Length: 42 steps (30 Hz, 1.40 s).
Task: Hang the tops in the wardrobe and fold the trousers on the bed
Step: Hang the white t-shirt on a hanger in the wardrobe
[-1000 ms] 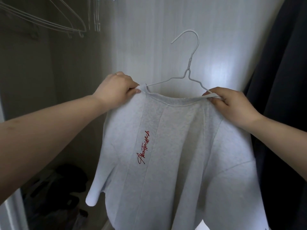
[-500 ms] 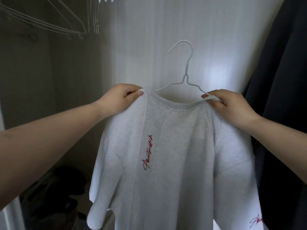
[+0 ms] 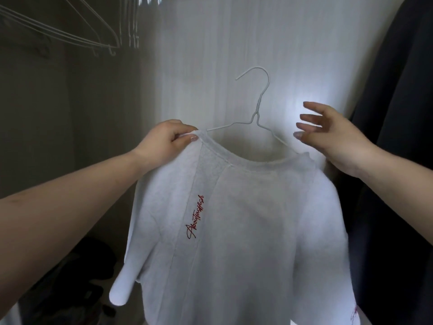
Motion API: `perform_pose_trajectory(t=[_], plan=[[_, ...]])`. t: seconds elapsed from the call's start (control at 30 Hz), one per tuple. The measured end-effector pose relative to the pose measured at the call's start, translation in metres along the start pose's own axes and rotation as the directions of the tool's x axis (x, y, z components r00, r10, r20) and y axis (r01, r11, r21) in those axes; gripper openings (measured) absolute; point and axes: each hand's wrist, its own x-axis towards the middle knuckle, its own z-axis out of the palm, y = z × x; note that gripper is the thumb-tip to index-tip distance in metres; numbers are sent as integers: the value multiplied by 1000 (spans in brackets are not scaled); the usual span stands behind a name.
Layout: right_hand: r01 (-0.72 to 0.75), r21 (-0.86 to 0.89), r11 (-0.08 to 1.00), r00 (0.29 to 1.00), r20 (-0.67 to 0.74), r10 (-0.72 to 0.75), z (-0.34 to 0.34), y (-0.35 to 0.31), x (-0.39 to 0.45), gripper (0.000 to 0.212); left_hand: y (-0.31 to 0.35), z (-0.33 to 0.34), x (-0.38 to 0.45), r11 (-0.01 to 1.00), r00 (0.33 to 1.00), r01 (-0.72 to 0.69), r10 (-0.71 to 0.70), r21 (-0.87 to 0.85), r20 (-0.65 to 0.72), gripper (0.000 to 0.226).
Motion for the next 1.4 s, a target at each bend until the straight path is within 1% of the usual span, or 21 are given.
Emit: perform_pose_trajectory(t=[0.03,0.07,0.13,0.17,0.23,0.27,0.33,0.4,0.5,0.6,0.73,0.8,0.87,0.93,1.0,1.07,1.13,1.2,1.3,1.33,1.4], plan=[[-11,-6,1000,1000,16,11,-3,-3,1,51,-2,1,0,1000,1000,8,-8,-9,-6,20],[-31,-75,997,998,51,35,-6,-4,2,43,-4,1,-1,1000,1000,12,-12,-10,-6,20],[-116,-279,953,973,161,165,-16,1,-1,26,-8,2,-4,1000,1000,24,-24,-9,-8,19],[-174,-371,912,937,223,269,-20,5,-5,24,-10,2,-4,999,999,31,-31,-11,-19,18],[-241,-498,833,845,314,433,-27,16,-13,38,-13,1,-5,998,997,54,-55,-23,-53,18],[-217,-550,806,832,327,448,-28,21,-17,40,-14,0,-4,997,995,65,-67,-29,-68,17],[-103,-616,781,884,303,355,-23,27,-20,31,-14,-2,-2,996,993,78,-81,-41,-88,18],[-17,-613,790,941,257,219,-17,26,-19,26,-11,-3,-1,996,992,75,-80,-53,-99,19],[63,-546,836,980,191,51,-15,16,-19,31,-4,-7,4,996,987,60,-70,-71,-147,20],[132,-536,834,991,61,-117,-29,7,-22,34,-2,-18,16,997,976,35,-49,-70,-211,19],[134,-530,838,980,-55,-192,-45,-10,-21,34,-5,-18,30,998,972,63,-65,-15,-225,17],[126,-545,829,977,-76,-198,-45,-24,-19,32,-4,-9,36,998,967,67,-68,-11,-247,15],[78,-490,868,988,-75,-131,-45,-37,-18,27,-5,1,45,996,955,90,-93,-25,-281,13],[-53,-275,960,998,1,56,-52,-54,-17,20,-5,10,59,988,944,127,-149,-93,-295,11],[-206,-71,976,972,102,212,-65,-77,-19,20,3,19,77,964,927,167,-225,-208,-301,8],[-247,-72,966,953,163,256,-79,-98,-18,30,18,27,99,942,922,166,-254,-292,-292,6],[-216,-128,968,963,136,233,-84,-115,-14,31,33,34,119,928,927,164,-260,-334,-270,5],[-148,-143,978,987,42,156,-88,-132,-6,24,47,37,139,908,920,167,-283,-383,-270,9],[-85,-202,976,993,-100,66,-91,-153,7,14,70,40,164,858,912,160,-318,-489,-260,28],[-77,-235,969,989,-142,44,-94,-161,10,9,82,41,172,822,912,151,-331,-550,-244,35],[-80,-304,949,978,-209,15,-97,-172,18,6,107,43,180,683,922,140,-354,-717,-157,44]])
